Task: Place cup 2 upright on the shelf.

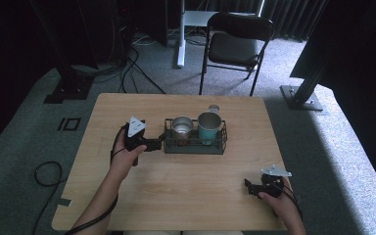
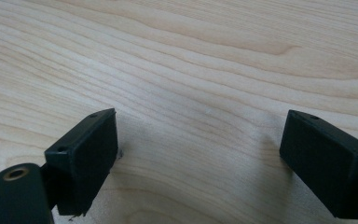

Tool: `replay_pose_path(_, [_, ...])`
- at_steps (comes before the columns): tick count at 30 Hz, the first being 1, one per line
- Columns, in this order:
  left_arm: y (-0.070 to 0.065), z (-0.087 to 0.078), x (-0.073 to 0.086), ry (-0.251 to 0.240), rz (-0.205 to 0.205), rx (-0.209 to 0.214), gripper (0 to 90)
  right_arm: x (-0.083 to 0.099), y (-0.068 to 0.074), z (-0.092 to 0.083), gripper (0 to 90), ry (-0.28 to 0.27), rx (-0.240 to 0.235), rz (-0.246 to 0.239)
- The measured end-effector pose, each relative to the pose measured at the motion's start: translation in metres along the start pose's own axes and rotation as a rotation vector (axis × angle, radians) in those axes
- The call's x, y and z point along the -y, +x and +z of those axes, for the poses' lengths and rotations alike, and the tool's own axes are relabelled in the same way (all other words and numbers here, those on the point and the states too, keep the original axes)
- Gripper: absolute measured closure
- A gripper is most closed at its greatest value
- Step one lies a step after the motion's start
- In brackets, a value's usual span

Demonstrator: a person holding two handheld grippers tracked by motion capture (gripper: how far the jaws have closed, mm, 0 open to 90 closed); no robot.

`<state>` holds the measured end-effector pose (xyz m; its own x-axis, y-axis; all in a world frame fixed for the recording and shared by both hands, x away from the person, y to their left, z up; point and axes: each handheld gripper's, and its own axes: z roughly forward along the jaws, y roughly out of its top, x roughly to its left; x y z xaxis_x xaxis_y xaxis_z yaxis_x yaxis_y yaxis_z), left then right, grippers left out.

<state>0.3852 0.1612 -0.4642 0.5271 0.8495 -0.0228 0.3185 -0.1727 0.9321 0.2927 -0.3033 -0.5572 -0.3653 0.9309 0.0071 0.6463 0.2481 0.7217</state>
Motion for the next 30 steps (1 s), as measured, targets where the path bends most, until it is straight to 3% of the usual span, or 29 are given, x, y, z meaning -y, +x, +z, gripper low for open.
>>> replay_pose_path(12, [0.013,-0.012,0.014,0.027,-0.012,-0.045,3.3,0.0,0.0,0.0,11.1,0.0,0.0,0.0])
replay_pose_path(30, [0.026,-0.03,0.036,0.059,-0.033,-0.079,3.4,0.0,0.0,0.0,11.0,0.0,0.0,0.0])
